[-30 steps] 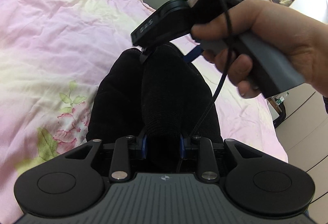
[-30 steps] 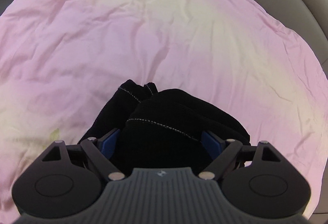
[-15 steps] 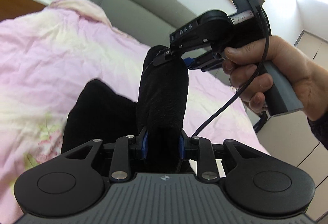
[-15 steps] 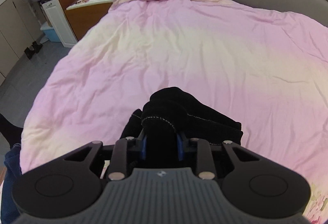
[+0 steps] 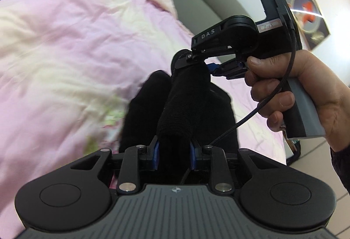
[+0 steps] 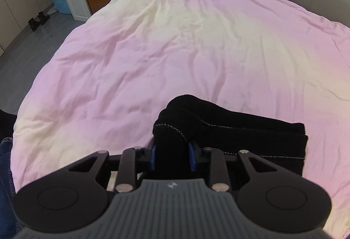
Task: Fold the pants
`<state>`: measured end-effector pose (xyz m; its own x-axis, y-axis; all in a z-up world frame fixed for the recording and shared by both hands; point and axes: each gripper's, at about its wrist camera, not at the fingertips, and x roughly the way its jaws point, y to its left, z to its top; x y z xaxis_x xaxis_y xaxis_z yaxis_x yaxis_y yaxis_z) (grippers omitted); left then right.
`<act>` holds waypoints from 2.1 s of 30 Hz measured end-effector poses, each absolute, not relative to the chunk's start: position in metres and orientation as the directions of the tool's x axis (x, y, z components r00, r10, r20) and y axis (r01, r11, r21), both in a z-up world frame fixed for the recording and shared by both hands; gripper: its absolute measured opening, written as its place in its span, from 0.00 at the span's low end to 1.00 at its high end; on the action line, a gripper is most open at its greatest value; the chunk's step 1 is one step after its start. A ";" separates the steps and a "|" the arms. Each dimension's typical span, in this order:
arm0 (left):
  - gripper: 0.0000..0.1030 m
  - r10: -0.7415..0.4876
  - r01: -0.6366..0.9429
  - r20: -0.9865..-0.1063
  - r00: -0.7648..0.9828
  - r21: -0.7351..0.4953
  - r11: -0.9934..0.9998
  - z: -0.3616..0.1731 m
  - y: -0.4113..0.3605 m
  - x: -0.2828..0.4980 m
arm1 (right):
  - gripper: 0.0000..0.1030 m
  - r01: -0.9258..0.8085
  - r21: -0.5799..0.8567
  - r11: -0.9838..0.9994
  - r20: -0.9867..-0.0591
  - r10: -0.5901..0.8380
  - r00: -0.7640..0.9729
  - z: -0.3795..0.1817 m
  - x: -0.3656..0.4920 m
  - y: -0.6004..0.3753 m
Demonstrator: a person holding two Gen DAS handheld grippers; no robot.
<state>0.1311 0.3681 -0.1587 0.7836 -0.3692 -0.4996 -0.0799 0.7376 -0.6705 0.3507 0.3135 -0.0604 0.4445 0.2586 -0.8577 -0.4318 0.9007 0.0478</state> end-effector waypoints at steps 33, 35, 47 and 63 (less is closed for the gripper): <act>0.40 -0.287 -0.205 -0.618 0.732 -0.601 0.772 -0.185 0.376 0.144 | 0.16 -0.685 -0.033 0.728 -0.821 0.371 0.433 -0.086 0.330 0.322; 0.40 -0.280 -0.212 -0.622 0.731 -0.597 0.774 -0.185 0.376 0.143 | 0.17 -0.695 -0.084 0.714 -0.833 0.333 0.443 -0.108 0.328 0.332; 0.41 -0.284 -0.205 -0.619 0.732 -0.598 0.775 -0.181 0.376 0.141 | 0.25 -0.655 0.065 0.753 -0.759 0.464 0.458 -0.089 0.298 0.290; 0.38 -0.248 -0.209 -0.642 0.725 -0.548 0.810 -0.184 0.368 0.145 | 0.43 -0.603 0.058 0.795 -0.700 0.463 0.543 -0.152 0.211 0.217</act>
<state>0.1451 0.3676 -0.1840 0.7253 -0.2475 -0.6424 -0.2091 0.8098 -0.5481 0.2112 0.2174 -0.1524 0.5434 0.4632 -0.7001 -0.6032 0.7954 0.0581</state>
